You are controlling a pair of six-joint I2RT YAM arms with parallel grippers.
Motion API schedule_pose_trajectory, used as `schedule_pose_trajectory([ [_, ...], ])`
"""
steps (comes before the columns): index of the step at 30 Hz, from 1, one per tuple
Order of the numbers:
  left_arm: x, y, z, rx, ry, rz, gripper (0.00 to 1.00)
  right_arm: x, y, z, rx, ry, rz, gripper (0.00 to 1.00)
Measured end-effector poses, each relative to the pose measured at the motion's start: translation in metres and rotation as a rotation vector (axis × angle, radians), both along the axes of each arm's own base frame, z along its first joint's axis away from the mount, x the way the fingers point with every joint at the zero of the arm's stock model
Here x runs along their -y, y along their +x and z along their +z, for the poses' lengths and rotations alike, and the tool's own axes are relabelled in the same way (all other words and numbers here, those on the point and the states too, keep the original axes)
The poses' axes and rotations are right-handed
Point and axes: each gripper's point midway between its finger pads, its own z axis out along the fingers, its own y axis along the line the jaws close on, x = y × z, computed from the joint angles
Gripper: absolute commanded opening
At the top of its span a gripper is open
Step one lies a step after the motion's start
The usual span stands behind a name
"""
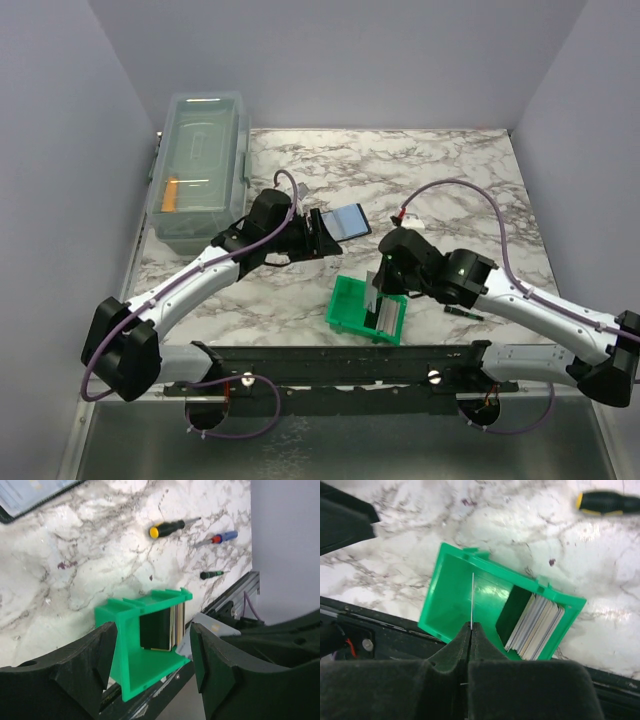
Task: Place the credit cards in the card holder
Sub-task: Pick up the credit card from the storage box, then insert the credit card into the card holder.
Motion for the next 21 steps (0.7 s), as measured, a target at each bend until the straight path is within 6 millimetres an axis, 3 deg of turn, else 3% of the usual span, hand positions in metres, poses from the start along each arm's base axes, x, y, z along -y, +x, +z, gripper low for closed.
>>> schedule_pose_trajectory([
  [2, 0.0, 0.011, 0.003, 0.006, 0.0, 0.021, 0.64, 0.0, 0.008, 0.011, 0.021, 0.01, 0.013, 0.0],
  [4, 0.001, 0.022, 0.005, 0.006, 0.005, 0.038, 0.62, 0.003, 0.03, 0.028, 0.056, 0.029, 0.009, 0.0],
  [7, 0.007, 0.044, 0.003, -0.002, 0.016, 0.061, 0.6, 0.023, 0.085, 0.046, 0.11, 0.072, -0.043, 0.0],
  [9, 0.011, 0.061, -0.001, -0.011, 0.029, 0.078, 0.57, 0.039, 0.125, 0.048, 0.125, 0.096, -0.068, 0.0],
  [12, 0.016, 0.088, -0.009, -0.031, 0.051, 0.108, 0.53, 0.053, 0.181, 0.036, 0.107, 0.112, -0.053, 0.0],
  [16, 0.014, 0.127, -0.031, -0.074, 0.088, 0.153, 0.52, 0.045, 0.239, 0.007, 0.053, 0.164, 0.049, 0.0],
  [21, 0.003, 0.158, -0.068, -0.133, 0.141, 0.193, 0.51, 0.032, 0.273, -0.036, -0.023, 0.238, 0.181, 0.0],
])
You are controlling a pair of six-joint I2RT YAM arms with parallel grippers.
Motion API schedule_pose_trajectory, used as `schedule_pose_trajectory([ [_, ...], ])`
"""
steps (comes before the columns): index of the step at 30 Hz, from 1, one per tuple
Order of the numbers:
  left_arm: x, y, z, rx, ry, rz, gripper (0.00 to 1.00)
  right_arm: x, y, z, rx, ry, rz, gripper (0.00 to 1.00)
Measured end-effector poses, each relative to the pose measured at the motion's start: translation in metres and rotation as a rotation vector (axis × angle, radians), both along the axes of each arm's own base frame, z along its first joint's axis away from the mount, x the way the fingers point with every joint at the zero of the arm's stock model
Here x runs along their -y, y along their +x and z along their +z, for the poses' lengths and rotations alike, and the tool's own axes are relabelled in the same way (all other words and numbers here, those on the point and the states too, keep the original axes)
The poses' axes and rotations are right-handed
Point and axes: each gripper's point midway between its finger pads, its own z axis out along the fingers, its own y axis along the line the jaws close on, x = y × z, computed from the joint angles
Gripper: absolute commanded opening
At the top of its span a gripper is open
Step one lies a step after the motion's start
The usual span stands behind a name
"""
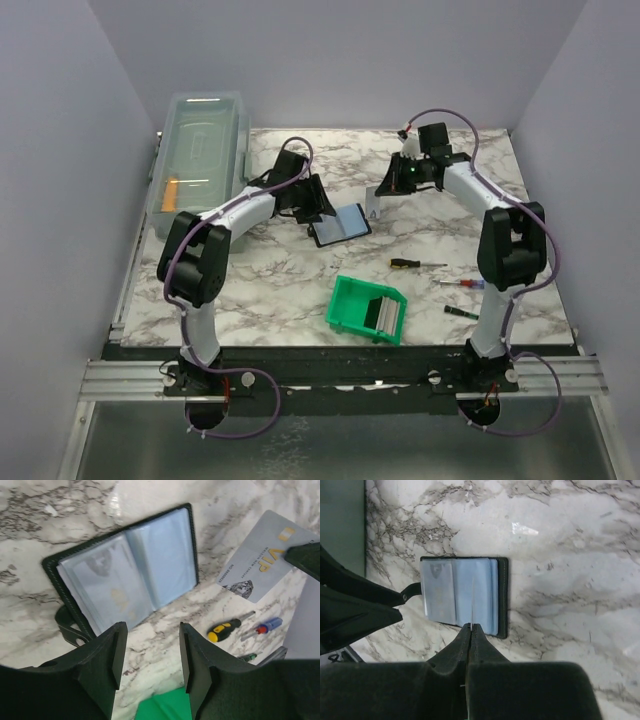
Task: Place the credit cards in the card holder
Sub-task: Insert the credit card into the card holder.
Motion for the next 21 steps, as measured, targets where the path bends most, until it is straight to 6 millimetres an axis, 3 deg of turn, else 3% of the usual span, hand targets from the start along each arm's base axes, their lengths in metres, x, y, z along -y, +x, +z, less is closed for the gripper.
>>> schedule_pose_trajectory([
  [4, -0.009, 0.01, -0.026, -0.048, 0.042, 0.007, 0.54, -0.016, 0.014, -0.016, -0.018, 0.072, 0.118, 0.0],
  [12, -0.019, 0.01, -0.059, -0.091, 0.16, -0.025, 0.68, -0.034, 0.017, -0.027, -0.027, 0.153, 0.235, 0.0],
  [21, -0.031, 0.01, -0.066, -0.102, 0.232, -0.014, 0.72, -0.038, 0.016, -0.044, -0.058, 0.176, 0.266, 0.0],
])
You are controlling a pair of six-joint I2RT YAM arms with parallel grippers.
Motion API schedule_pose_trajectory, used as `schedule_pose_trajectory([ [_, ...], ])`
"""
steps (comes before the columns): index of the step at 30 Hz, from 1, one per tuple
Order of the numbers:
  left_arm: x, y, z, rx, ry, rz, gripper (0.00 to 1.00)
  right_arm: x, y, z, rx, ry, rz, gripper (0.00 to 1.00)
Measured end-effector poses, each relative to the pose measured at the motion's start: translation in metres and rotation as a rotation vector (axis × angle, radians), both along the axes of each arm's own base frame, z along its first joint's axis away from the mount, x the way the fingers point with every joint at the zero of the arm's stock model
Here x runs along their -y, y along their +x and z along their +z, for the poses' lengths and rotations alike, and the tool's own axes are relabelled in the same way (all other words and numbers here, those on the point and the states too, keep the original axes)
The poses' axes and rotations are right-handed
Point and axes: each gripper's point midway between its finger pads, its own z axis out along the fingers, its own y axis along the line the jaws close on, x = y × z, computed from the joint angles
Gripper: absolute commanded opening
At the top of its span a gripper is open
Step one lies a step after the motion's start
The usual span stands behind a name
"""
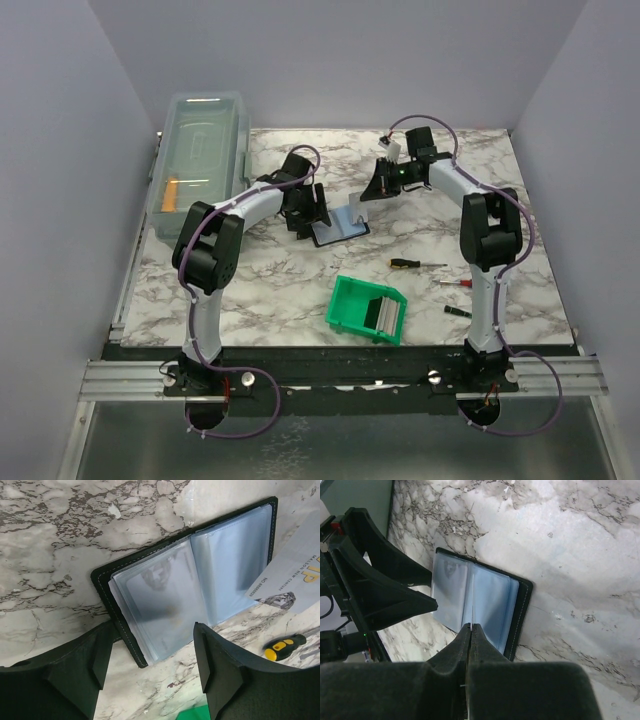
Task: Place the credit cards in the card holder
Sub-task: Insert the credit card into the card holder.
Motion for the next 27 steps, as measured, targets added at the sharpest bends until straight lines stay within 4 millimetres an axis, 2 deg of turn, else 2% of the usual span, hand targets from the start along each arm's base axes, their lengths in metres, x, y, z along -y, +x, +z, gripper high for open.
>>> schedule_pose_trajectory([
  [8, -0.002, 0.002, -0.003, -0.02, 0.008, 0.017, 0.64, -0.007, -0.005, 0.001, -0.018, 0.053, 0.039, 0.0],
  [20, -0.011, 0.003, -0.009, -0.019, 0.058, 0.029, 0.47, -0.015, -0.007, -0.022, -0.095, 0.112, 0.064, 0.0],
  [27, -0.015, 0.003, -0.012, -0.018, 0.082, 0.03, 0.36, -0.019, -0.006, -0.02, -0.102, 0.132, 0.065, 0.0],
])
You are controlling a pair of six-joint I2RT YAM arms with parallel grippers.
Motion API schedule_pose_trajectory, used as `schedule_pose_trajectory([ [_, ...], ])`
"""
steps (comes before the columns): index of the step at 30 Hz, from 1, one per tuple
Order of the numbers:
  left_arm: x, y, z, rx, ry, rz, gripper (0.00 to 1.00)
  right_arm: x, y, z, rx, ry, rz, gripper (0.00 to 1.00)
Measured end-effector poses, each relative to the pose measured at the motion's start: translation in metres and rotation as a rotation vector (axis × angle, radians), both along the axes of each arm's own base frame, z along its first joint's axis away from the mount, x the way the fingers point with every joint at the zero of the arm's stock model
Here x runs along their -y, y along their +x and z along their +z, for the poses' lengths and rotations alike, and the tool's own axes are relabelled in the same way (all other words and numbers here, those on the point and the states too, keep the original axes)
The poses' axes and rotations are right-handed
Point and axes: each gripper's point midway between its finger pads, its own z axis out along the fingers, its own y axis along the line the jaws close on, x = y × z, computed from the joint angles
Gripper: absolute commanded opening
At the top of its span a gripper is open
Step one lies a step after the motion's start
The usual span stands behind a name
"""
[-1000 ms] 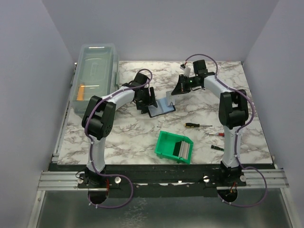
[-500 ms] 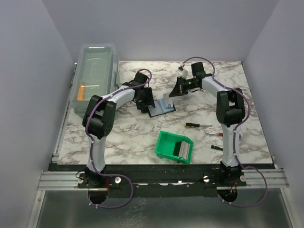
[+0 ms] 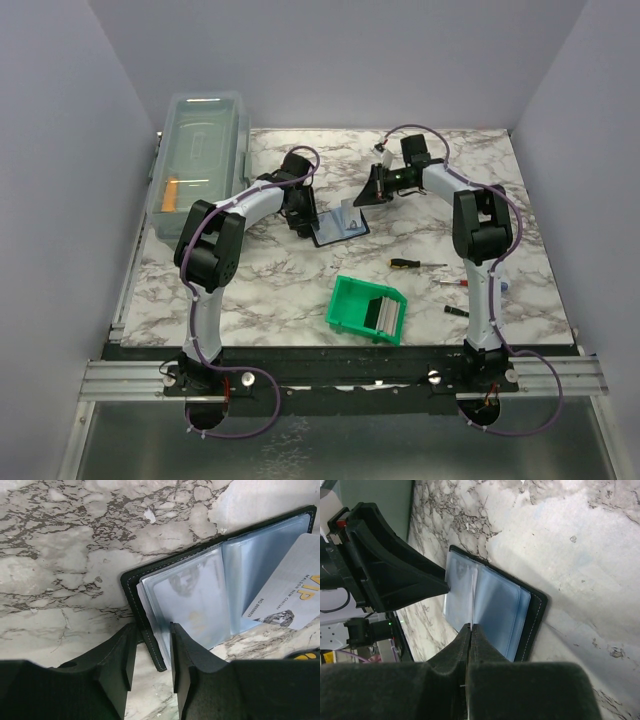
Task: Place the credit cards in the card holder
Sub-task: Insert the credit card into the card holder.
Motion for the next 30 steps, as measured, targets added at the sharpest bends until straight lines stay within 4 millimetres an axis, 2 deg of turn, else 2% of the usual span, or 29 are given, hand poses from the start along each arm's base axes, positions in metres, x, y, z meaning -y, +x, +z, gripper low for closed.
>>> schedule_pose_trajectory([
  [12, -0.004, -0.001, -0.003, -0.003, 0.019, -0.004, 0.27, -0.008, -0.006, -0.012, -0.061, 0.036, 0.023, 0.0],
  [22, -0.005, -0.001, -0.003, -0.005, 0.022, -0.006, 0.26, -0.013, -0.007, -0.009, -0.075, 0.061, 0.025, 0.0],
  [30, -0.005, -0.001, -0.003, -0.005, 0.022, -0.006, 0.25, -0.017, -0.01, 0.001, -0.114, 0.117, 0.038, 0.0],
])
